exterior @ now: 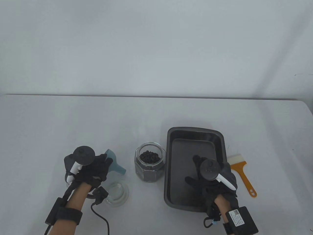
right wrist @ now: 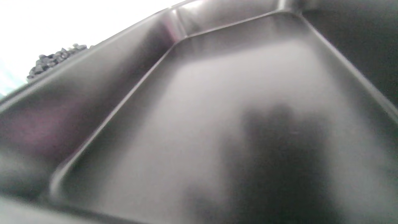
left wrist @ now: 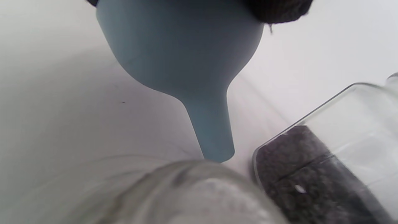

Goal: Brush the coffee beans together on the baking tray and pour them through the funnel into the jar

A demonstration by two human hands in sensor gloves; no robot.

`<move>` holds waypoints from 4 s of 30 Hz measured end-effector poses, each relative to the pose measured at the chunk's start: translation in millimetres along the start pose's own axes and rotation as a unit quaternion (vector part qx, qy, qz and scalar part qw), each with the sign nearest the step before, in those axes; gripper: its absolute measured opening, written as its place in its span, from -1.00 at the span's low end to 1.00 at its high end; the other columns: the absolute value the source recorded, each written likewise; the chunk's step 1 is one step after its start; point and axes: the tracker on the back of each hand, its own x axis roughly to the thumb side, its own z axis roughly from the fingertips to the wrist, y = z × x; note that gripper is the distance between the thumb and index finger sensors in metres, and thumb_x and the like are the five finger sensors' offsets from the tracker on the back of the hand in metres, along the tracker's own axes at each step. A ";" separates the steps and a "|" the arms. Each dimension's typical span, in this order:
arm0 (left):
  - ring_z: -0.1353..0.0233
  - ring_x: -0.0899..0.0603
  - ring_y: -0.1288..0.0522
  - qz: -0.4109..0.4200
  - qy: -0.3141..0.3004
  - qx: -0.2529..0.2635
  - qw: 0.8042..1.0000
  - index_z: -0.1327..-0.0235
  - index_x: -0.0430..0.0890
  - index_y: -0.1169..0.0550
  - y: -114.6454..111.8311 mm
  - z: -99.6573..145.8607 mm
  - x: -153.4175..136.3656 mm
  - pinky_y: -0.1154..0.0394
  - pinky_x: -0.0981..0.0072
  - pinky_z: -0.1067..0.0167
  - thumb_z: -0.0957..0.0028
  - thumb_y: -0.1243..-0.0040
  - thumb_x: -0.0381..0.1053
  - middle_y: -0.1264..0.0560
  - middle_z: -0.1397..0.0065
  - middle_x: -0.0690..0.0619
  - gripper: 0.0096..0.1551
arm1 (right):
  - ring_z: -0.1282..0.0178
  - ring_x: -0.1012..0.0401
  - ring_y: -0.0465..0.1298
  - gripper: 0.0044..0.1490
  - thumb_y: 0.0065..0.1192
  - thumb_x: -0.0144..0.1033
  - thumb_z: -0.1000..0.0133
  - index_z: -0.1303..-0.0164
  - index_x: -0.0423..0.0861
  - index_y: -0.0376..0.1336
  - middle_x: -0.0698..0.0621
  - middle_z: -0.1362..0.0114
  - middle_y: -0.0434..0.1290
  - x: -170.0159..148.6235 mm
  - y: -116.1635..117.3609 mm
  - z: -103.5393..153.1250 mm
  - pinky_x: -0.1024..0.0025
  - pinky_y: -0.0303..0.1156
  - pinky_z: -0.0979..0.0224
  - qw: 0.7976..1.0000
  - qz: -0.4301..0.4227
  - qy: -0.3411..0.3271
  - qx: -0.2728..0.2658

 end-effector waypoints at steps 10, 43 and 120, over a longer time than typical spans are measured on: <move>-0.23 -0.12 -0.42 0.017 -0.021 -0.012 1.000 -0.34 -0.02 -0.36 4.6 6.3 1.3 -0.25 -0.12 -0.32 0.10 -0.07 0.41 -0.42 -0.32 -0.08 -0.18 | -0.56 -0.32 -0.12 0.13 0.00 0.32 0.06 -0.45 0.11 -0.43 -0.32 -0.60 -0.13 -0.3 0.4 -0.6 -0.39 -0.14 -0.46 1.000 0.000 0.000 0.001; -0.69 -0.45 -0.02 -0.360 -0.089 -0.129 0.920 -0.56 0.26 0.16 -69.3 81.6 68.7 -0.13 -0.43 -0.50 0.21 -0.15 0.60 0.21 -0.70 -0.15 0.22 | -0.55 -0.33 -0.08 0.12 0.01 0.32 0.06 -0.46 0.10 -0.41 -0.33 -0.59 -0.07 -2.2 0.5 -1.0 -0.38 -0.12 -0.45 1.000 -0.006 -0.002 -0.002; -0.36 -0.33 -0.46 -0.293 -0.119 -0.022 0.949 -0.34 0.22 -0.45 -4.9 3.2 241.8 -0.60 -0.14 -0.14 0.26 -0.52 0.27 -0.37 -0.52 -0.07 -0.17 | -0.55 -0.33 -0.09 0.12 0.00 0.32 0.06 -0.46 0.10 -0.42 -0.33 -0.59 -0.07 -6.3 -2.0 -0.6 -0.39 -0.13 -0.46 1.000 -0.017 0.004 0.006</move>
